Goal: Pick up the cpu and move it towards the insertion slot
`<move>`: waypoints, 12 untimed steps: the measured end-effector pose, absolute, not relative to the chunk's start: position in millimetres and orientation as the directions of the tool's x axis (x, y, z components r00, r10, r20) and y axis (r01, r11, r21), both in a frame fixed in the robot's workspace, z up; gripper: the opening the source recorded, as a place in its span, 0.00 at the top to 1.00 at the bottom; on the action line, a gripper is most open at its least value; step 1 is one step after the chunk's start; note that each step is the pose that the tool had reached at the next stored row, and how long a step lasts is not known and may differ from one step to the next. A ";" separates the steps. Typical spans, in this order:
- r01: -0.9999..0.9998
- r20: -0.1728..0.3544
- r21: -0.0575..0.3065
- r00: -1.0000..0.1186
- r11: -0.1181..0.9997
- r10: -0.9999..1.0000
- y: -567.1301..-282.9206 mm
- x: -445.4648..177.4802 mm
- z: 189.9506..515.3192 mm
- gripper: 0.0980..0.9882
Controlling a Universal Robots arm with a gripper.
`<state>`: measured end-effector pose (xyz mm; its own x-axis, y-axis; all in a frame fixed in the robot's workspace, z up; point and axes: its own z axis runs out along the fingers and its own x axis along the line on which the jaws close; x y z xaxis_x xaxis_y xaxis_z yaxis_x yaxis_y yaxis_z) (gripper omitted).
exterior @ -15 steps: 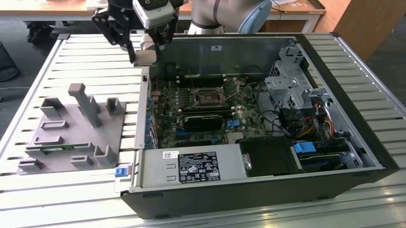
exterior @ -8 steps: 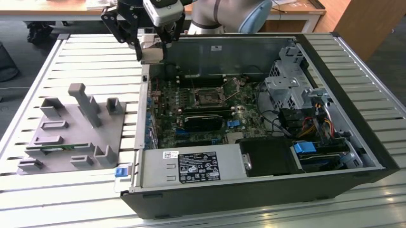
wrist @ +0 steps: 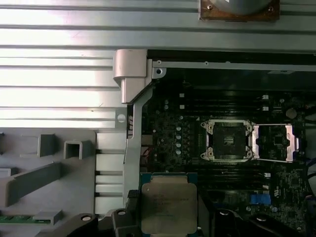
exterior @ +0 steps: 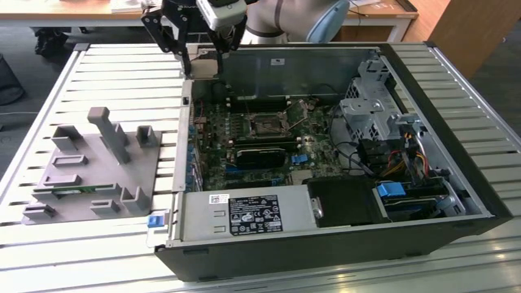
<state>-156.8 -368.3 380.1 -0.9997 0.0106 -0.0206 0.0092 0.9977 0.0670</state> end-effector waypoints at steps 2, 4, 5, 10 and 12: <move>0.009 -0.021 0.067 -1.000 0.998 0.011 -366.6 -153.3 380.1 0.50; 0.009 -0.021 0.067 -1.000 0.998 0.011 -365.4 -149.8 380.1 0.50; 0.009 -0.021 0.067 -1.000 0.998 0.011 -364.9 -148.0 380.1 0.50; 0.009 -0.021 0.067 -1.000 0.998 0.010 -362.3 -139.1 380.1 0.50; 0.009 -0.021 0.067 -1.000 0.998 0.011 -361.0 -135.7 380.1 0.50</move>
